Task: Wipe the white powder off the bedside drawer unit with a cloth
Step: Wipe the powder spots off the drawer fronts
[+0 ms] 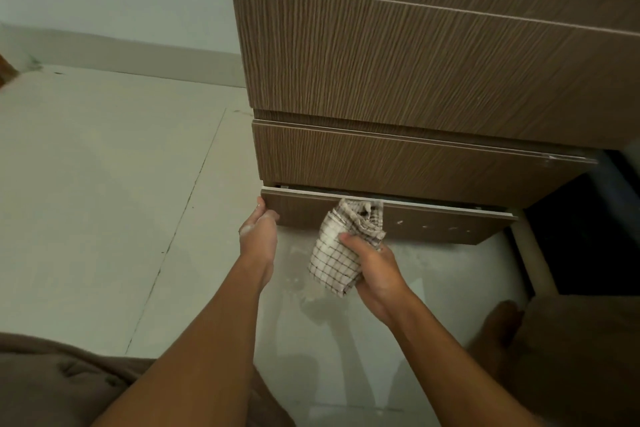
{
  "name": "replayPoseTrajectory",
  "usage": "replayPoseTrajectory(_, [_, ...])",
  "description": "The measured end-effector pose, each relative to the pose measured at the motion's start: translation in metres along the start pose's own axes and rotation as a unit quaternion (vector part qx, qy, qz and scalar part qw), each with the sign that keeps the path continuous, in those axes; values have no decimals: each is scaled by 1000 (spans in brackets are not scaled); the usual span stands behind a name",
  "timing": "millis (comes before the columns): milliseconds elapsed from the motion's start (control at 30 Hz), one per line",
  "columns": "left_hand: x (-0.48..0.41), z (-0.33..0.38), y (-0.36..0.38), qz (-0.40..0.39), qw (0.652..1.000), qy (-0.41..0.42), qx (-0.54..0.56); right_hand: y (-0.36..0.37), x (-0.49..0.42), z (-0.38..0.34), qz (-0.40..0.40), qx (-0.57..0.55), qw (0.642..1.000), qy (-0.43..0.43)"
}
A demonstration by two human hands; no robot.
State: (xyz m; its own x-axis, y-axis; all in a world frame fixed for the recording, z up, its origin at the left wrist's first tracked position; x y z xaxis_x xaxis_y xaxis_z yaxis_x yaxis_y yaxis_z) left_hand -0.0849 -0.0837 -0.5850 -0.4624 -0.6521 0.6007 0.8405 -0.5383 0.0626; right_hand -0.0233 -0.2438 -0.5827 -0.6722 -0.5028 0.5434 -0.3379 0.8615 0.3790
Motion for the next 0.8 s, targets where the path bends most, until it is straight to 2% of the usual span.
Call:
replayPoseTrajectory(67, [-4,3,5,-5,1000,4,-15,-10,2,4,-8,32,999,13])
replayPoseTrajectory(133, [-6,4,9,4,1000,7,-8,-23,1,9,25,84,996,-8])
replayPoseTrajectory(233, [-5,5,12,17,1000,4,-2,-45,-2,11,145,149,974,-87])
replayPoseTrajectory(333, [-3,4,12,17,1000,13,-12,-75,-7,15,258,166,939,-157])
replayPoseTrajectory(467, [-8,2,14,-3,997,50,-54,-117,-11,4,421,133,883,-159])
replayPoseTrajectory(667, [-17,-4,15,-2,994,62,-89,-160,-24,-37,472,85,859,-180])
replayPoseTrajectory(800, [-22,-5,12,-6,994,59,-96,-161,-38,-58,436,96,879,-168])
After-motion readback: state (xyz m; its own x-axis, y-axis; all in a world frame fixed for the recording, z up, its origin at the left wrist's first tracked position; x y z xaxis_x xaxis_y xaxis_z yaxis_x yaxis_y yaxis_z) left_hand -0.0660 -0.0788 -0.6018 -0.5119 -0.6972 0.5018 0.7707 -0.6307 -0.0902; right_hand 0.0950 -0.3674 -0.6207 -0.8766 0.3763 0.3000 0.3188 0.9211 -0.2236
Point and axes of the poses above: each hand's wrist, its own x-axis away from the middle knuckle, its own y-axis out of the palm, z = x × y, the point moved 1 cm from there along -x, towards the middle knuckle, and after that the axes turned 4 degrees about -z, right-handed, at the moved point
